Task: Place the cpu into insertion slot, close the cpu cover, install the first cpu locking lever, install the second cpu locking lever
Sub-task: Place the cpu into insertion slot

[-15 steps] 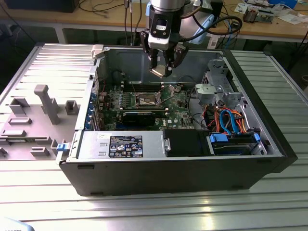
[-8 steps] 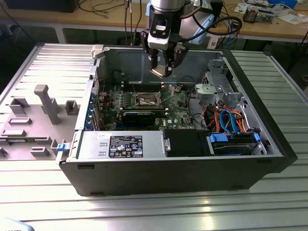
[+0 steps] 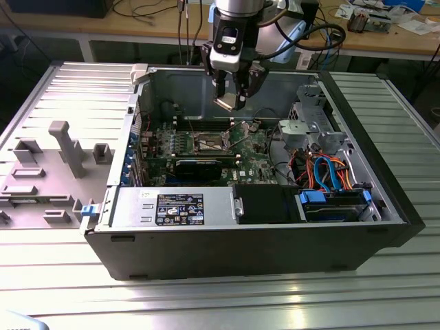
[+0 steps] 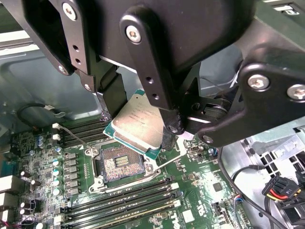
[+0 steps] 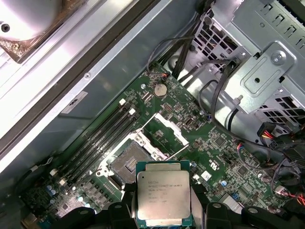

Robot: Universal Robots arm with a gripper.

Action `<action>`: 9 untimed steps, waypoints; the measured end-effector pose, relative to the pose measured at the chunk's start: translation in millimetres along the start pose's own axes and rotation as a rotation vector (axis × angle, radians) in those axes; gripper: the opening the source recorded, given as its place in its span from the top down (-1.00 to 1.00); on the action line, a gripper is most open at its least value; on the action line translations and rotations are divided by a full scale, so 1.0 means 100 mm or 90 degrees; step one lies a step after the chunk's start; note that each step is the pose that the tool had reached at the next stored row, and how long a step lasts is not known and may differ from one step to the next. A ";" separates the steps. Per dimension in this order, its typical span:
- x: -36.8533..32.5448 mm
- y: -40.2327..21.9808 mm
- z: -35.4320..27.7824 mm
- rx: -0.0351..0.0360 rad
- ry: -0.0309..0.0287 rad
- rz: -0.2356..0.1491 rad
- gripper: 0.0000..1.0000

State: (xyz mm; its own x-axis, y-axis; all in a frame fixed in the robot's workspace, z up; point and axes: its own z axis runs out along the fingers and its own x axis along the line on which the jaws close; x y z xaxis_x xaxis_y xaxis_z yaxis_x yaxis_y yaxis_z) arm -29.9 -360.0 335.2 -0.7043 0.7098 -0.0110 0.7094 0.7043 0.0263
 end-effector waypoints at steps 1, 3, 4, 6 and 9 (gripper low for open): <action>0.000 0.000 0.000 0.0000 0.0000 0.001 -0.09; 0.000 0.000 0.001 0.0001 -0.0001 0.003 -0.09; 0.000 0.000 0.001 0.0002 -0.0001 0.004 -0.09; 0.000 0.000 0.003 0.0002 -0.0002 0.006 -0.09; 0.000 0.000 0.004 0.0002 -0.0003 0.009 -0.09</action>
State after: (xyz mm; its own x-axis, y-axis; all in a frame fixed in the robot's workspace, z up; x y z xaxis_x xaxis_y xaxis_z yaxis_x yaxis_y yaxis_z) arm -29.9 -360.0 334.8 -0.6946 0.7193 -0.0112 0.7189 0.6946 0.0261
